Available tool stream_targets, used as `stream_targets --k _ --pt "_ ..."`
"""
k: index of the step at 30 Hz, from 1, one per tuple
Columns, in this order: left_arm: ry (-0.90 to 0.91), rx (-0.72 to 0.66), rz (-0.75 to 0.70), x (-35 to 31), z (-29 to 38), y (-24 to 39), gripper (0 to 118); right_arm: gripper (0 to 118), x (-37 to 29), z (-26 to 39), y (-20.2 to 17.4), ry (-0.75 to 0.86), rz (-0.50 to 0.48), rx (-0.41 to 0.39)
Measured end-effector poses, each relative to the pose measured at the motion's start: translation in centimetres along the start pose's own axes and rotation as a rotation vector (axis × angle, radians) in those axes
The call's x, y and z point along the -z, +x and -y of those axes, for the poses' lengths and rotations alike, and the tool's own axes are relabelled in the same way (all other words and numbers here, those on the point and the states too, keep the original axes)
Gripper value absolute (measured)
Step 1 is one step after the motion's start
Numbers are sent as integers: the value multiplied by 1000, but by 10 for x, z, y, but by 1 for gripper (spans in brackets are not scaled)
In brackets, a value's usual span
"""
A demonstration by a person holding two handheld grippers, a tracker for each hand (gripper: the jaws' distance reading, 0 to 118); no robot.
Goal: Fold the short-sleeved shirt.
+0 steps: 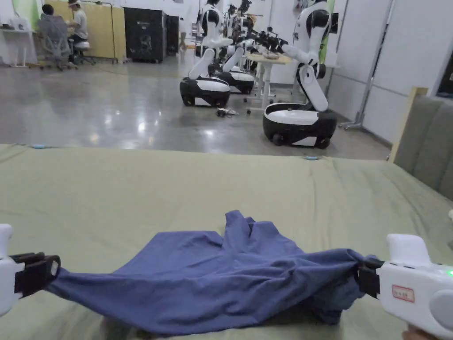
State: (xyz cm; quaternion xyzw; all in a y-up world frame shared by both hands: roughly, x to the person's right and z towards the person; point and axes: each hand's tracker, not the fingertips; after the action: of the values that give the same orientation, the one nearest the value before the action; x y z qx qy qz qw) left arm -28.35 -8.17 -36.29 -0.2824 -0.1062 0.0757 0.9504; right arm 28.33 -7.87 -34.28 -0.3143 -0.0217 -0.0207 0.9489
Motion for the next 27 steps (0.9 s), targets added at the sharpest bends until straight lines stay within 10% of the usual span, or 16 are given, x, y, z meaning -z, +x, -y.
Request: stream_targets --k 14,15,17,18,25,27 --pt "-155 -80 -17 3 112 -34 4 17 25 107 1 -252 87 -90" --pt "-157 -79 -16 5 113 -35 11 23 27 106 2 -253 93 -85" --pt "-140 -71 -17 6 113 -37 97 64 18 105 8 -233 57 -33" --pt "-142 -76 -29 3 111 -37 118 79 10 103 10 -220 60 -15" --pt "-14 -131 -44 -82 93 -33 112 83 -127 91 9 88 -33 65" --pt "64 -174 -30 -98 95 -17 85 82 -152 97 5 147 -147 92"
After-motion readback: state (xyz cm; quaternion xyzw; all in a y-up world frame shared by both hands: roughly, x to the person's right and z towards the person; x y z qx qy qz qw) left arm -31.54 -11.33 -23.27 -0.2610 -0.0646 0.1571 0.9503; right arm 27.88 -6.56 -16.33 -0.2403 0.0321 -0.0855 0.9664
